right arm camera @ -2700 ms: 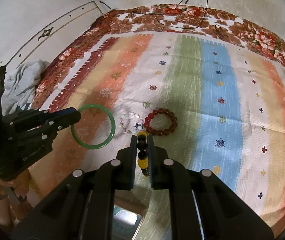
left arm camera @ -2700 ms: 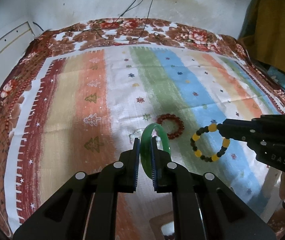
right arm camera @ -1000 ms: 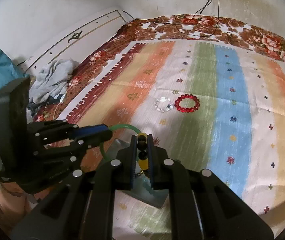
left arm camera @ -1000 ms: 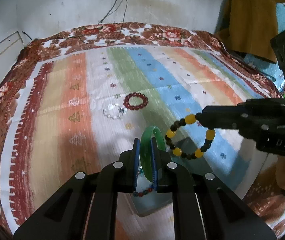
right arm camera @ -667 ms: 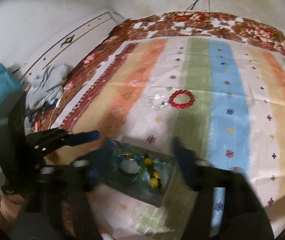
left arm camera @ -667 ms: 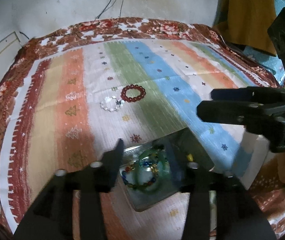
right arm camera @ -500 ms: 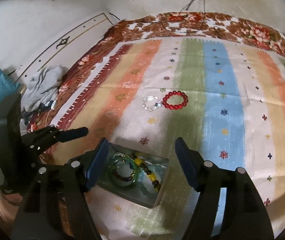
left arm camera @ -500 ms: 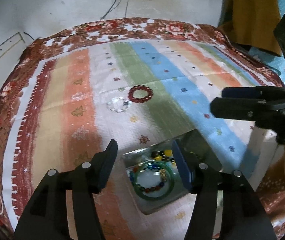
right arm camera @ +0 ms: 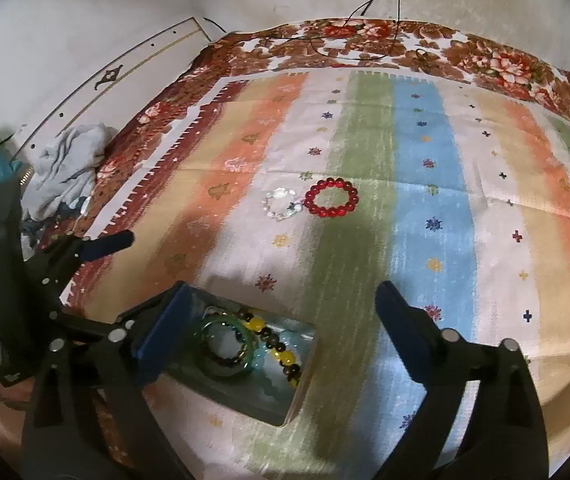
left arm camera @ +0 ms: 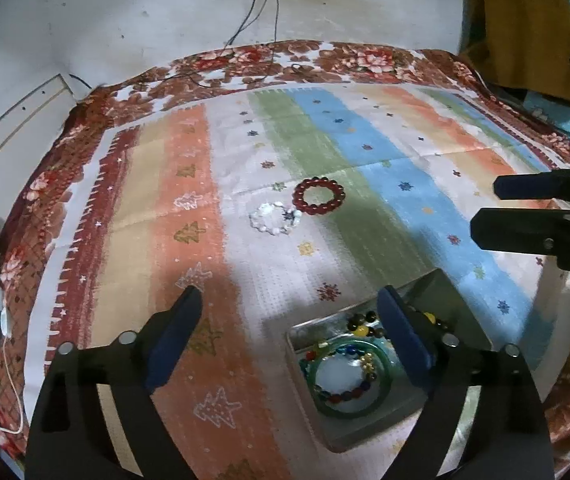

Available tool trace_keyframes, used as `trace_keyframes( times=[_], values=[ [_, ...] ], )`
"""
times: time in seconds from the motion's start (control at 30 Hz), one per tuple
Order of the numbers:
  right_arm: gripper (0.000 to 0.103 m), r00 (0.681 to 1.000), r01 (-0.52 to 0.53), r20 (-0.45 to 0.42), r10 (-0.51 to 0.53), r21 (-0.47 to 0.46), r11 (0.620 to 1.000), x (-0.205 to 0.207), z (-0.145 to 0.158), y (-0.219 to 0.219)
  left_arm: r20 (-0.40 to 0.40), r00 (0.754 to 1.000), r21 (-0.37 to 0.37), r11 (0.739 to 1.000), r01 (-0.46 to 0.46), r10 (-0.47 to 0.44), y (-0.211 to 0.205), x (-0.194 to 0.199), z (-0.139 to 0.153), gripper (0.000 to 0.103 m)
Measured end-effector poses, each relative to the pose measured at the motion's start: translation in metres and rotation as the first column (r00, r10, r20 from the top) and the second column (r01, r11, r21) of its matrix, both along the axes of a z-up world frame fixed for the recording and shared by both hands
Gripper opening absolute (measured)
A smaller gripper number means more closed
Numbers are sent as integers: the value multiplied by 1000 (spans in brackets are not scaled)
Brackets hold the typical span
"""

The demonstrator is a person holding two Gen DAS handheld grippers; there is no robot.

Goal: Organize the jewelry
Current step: 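Move both open tools back toward the red bracelet and white charm bracelet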

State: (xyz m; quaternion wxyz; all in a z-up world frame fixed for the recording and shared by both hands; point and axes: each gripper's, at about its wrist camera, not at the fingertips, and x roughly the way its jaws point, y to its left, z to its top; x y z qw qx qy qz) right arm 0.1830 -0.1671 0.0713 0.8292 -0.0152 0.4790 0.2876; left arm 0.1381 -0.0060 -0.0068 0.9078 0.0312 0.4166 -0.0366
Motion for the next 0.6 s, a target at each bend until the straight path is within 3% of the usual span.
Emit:
trace_keyframes(
  times=[0.17,0.6],
  values=[
    [97,999,31,-6,-31,-49,998,12,-9,1,14,1000,-4,1000,-23,23,5,5,-2,96],
    [98,994,112,27,-111,-50,992,40,-9,-8,12,996,-24,996,-84,84,22,33,-7,97]
  ],
)
